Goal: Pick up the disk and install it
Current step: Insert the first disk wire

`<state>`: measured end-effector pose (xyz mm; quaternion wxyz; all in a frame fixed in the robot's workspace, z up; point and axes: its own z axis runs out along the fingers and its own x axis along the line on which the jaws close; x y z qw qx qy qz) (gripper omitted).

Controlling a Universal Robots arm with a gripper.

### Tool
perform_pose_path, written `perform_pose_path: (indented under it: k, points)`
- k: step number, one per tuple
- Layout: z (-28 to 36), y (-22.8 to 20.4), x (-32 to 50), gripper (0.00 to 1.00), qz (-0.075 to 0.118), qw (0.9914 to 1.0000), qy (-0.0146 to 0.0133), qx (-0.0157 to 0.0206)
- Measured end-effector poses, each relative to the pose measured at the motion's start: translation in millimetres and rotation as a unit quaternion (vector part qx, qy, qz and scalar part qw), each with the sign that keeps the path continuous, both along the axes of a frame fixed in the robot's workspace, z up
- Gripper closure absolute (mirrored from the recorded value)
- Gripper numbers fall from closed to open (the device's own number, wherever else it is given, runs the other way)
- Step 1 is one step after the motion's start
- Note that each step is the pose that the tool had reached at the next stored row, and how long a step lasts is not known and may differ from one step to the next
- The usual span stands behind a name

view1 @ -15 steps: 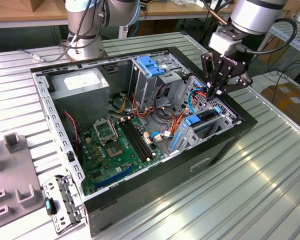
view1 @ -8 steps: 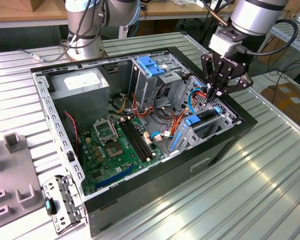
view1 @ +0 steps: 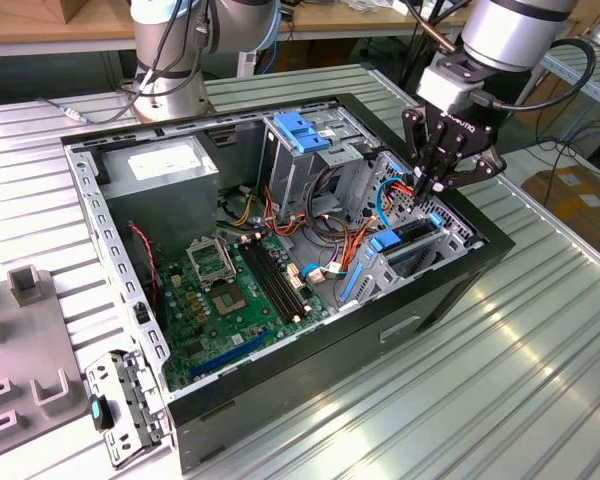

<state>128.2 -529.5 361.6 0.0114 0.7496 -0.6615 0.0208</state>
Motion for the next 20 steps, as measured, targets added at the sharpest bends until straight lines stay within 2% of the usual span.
perform_pose_path:
  k: [9, 20]
  points:
    - [-0.4, -0.2, -0.1, 0.84, -0.024, 0.99971, 0.0000, 0.0001]
    - [-0.4, -1.1, -1.2, 0.84, -0.027, 0.99962, 0.0000, 0.0001]
